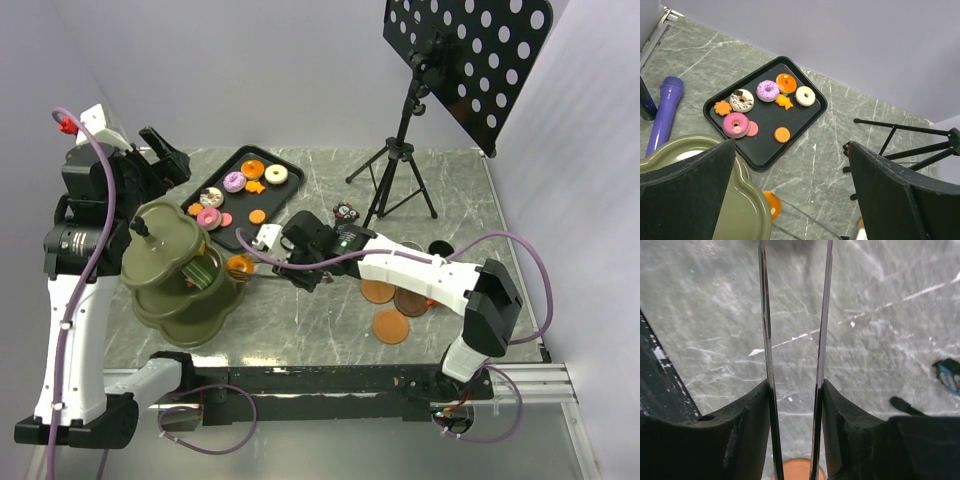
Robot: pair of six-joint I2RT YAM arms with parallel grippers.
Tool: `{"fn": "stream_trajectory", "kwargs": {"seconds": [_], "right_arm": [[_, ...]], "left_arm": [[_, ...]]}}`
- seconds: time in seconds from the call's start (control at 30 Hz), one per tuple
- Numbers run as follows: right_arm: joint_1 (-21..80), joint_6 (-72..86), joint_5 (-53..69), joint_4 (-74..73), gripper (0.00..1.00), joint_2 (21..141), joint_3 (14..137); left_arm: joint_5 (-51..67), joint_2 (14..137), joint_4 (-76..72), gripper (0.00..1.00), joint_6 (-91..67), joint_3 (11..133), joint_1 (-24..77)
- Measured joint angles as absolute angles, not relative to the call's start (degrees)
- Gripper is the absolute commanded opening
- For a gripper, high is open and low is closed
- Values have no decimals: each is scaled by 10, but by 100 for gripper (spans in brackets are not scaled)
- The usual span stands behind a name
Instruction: Serve the afternoon tea
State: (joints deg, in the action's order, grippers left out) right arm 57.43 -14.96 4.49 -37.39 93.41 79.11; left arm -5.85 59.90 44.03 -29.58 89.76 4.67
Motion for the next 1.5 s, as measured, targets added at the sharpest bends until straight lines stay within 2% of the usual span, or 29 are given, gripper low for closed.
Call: {"fn": "stream_trajectory", "kwargs": {"seconds": [0.57,1.07,1.5], "right_arm": [[666,-165,65,-352,31,937,806],[698,-172,65,-324,32,1042,872],[716,-178,51,-305,52,1075,905]], "left_arm": [[-49,620,453,100,-267,921,46],[-56,617,453,100,-240,905,74],[-65,615,453,100,-232,903,76]]}}
